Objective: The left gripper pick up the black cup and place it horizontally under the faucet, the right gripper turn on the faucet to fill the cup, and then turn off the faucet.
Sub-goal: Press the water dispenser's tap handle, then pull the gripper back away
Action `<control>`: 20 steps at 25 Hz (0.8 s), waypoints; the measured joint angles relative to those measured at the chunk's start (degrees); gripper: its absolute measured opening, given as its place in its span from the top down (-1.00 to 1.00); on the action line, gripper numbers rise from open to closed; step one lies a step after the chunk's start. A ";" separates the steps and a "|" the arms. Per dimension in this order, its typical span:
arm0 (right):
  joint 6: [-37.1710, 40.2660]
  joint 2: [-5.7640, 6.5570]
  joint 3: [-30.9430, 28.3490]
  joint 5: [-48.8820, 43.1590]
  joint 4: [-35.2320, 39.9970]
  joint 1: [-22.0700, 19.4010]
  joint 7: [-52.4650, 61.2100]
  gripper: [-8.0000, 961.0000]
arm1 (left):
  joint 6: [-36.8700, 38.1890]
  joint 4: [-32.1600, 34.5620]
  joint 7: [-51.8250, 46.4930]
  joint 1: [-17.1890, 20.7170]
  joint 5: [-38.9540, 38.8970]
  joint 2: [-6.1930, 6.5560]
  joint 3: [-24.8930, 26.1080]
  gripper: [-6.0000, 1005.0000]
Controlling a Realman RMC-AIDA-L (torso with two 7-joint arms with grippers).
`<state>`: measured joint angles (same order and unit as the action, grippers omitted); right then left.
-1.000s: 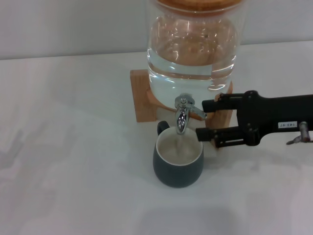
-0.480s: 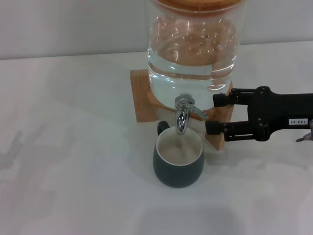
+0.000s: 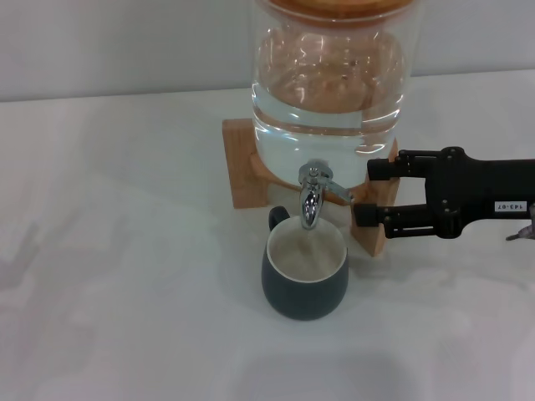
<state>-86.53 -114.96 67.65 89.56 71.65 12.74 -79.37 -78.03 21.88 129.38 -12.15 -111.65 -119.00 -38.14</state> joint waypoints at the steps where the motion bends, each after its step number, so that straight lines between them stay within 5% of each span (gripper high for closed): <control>1: 0.00 0.00 0.01 0.00 0.00 0.00 0.00 -0.63 | 0.00 0.00 0.00 0.01 0.00 0.00 0.00 -0.30; 20: 0.05 -0.05 0.38 0.01 0.00 -0.11 0.00 -0.63 | -0.11 -0.46 -0.12 -0.48 0.09 -0.09 0.00 -0.30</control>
<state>-86.48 -115.01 68.04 89.57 71.65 12.64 -79.37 -78.14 21.42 129.25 -12.62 -111.56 -119.09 -38.14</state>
